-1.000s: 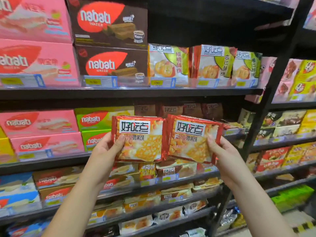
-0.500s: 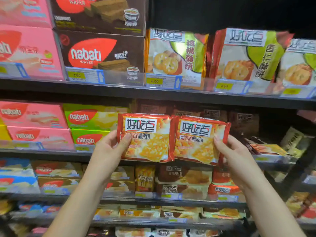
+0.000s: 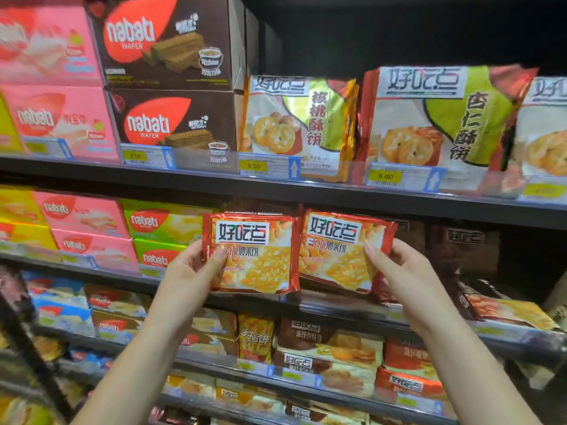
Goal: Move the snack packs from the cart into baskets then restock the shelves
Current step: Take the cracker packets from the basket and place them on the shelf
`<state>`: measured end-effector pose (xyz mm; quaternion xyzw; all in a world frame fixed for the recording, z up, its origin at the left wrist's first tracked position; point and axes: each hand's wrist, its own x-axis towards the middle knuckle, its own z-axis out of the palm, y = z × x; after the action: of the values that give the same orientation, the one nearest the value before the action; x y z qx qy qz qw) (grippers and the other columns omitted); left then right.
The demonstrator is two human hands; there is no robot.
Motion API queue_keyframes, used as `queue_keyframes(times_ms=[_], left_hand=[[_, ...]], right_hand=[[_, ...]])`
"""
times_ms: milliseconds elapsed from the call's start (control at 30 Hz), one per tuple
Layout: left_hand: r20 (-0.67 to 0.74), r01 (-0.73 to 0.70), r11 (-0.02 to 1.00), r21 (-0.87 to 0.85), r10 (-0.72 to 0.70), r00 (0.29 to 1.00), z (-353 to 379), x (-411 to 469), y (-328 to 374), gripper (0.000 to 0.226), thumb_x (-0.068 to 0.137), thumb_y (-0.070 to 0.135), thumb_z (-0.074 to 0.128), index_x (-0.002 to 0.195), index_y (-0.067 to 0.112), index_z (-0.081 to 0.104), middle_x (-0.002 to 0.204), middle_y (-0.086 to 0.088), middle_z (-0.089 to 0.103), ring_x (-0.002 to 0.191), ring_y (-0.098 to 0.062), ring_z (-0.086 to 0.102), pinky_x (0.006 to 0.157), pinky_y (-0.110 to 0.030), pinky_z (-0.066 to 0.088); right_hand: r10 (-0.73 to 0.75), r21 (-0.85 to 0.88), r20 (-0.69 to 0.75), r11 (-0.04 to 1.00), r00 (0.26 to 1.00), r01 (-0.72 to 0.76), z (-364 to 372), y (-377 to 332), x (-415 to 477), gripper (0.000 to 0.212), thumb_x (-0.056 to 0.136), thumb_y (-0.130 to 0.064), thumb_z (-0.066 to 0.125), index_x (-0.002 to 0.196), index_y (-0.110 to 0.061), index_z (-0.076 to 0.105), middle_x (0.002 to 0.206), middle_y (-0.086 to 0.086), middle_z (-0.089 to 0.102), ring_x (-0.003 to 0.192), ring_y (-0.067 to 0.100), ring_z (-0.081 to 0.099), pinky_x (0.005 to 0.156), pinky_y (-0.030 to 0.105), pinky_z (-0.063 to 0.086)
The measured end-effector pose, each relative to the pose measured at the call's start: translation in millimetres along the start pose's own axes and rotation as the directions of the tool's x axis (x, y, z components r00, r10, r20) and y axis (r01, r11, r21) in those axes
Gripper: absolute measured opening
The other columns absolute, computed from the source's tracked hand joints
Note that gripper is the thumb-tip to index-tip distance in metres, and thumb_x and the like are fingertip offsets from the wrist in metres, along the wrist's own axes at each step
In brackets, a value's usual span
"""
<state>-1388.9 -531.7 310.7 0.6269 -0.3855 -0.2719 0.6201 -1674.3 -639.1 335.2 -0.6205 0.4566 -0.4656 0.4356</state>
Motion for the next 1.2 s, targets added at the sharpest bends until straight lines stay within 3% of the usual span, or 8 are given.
queue_keyframes(times_ms=[100,333,500,600,800,900,1067,1200], left_hand=[[-0.029,-0.004,1.0,-0.006,0.004,1.0,-4.3,3.7,0.7,0.041,0.095,0.045,0.064,0.133,0.031,0.061,0.113,0.014,0.076,0.106,-0.008,0.072,0.093,-0.036,0.057],[-0.04,0.006,1.0,-0.021,-0.007,0.999,-14.7,8.3,1.0,0.023,0.096,0.043,0.063,0.118,0.036,0.065,0.107,0.016,0.077,0.1,-0.005,0.074,0.086,-0.032,0.057],[-0.023,0.003,1.0,-0.009,-0.003,1.0,-23.5,9.4,-5.0,0.035,0.097,0.043,0.062,0.128,0.028,0.065,0.114,0.009,0.077,0.107,-0.011,0.073,0.097,-0.041,0.056],[-0.013,0.004,1.0,0.015,-0.004,1.0,-29.2,9.6,-6.4,0.04,0.093,0.049,0.064,0.129,0.032,0.064,0.115,0.011,0.076,0.109,-0.01,0.072,0.099,-0.043,0.056],[-0.022,-0.002,1.0,0.025,0.003,1.0,-39.5,12.7,-5.4,0.047,0.087,0.054,0.065,0.129,0.033,0.064,0.115,0.011,0.076,0.11,-0.012,0.072,0.099,-0.047,0.057],[-0.03,-0.006,1.0,0.025,0.007,1.0,-44.2,13.7,-6.0,0.047,0.088,0.053,0.065,0.13,0.032,0.063,0.115,0.012,0.076,0.11,-0.01,0.072,0.098,-0.045,0.057],[-0.03,-0.004,1.0,0.021,0.005,1.0,-49.3,14.5,-8.9,0.046,0.088,0.052,0.065,0.13,0.032,0.064,0.116,0.012,0.076,0.11,-0.01,0.071,0.098,-0.045,0.057],[-0.007,0.003,1.0,0.005,-0.003,1.0,-47.7,15.3,-11.7,0.044,0.089,0.05,0.065,0.129,0.032,0.064,0.116,0.012,0.075,0.11,-0.009,0.071,0.097,-0.042,0.057]], right_hand=[[0.042,-0.044,-0.039,0.998,0.998,-0.044,14.1,-1.6,21.4,0.026,0.095,-0.043,0.067,0.109,-0.021,0.069,0.1,-0.005,0.077,0.096,0.015,0.073,0.091,0.042,0.058],[0.27,-0.134,-0.07,0.951,0.96,-0.277,59.2,-3.4,62.9,0.042,0.098,-0.016,0.055,0.137,-0.005,0.046,0.099,0.005,0.053,0.096,0.023,0.051,0.083,0.035,0.042],[0.344,-0.327,-0.019,0.885,0.939,-0.33,96.0,-6.8,90.0,0.027,0.106,-0.013,0.041,0.13,-0.005,0.051,0.109,0.012,0.053,0.086,0.019,0.051,0.08,0.023,0.041],[0.334,-0.449,0.021,0.845,0.942,-0.29,109.5,-6.0,97.4,0.029,0.11,-0.025,0.034,0.122,-0.005,0.052,0.084,0.005,0.045,0.075,0.017,0.048,0.086,0.028,0.046],[0.301,-0.554,-0.004,0.793,0.954,-0.253,136.9,6.2,109.0,0.032,0.11,-0.034,0.035,0.101,-0.008,0.052,0.075,0.006,0.045,0.08,0.022,0.057,0.092,0.028,0.051],[0.326,-0.575,0.003,0.774,0.945,-0.265,148.9,14.2,113.1,0.047,0.11,-0.043,0.031,0.089,-0.007,0.053,0.074,0.007,0.047,0.102,0.028,0.066,0.098,0.033,0.052],[0.295,-0.47,-0.091,0.829,0.951,-0.302,160.1,35.0,124.4,0.047,0.103,-0.053,0.044,0.113,-0.008,0.052,0.099,0.012,0.059,0.096,0.028,0.064,0.084,0.033,0.054],[0.295,-0.534,-0.112,0.788,0.949,-0.308,160.0,42.4,128.1,0.035,0.105,-0.037,0.048,0.121,-0.006,0.055,0.084,0.008,0.055,0.068,0.019,0.054,0.056,0.025,0.042]])
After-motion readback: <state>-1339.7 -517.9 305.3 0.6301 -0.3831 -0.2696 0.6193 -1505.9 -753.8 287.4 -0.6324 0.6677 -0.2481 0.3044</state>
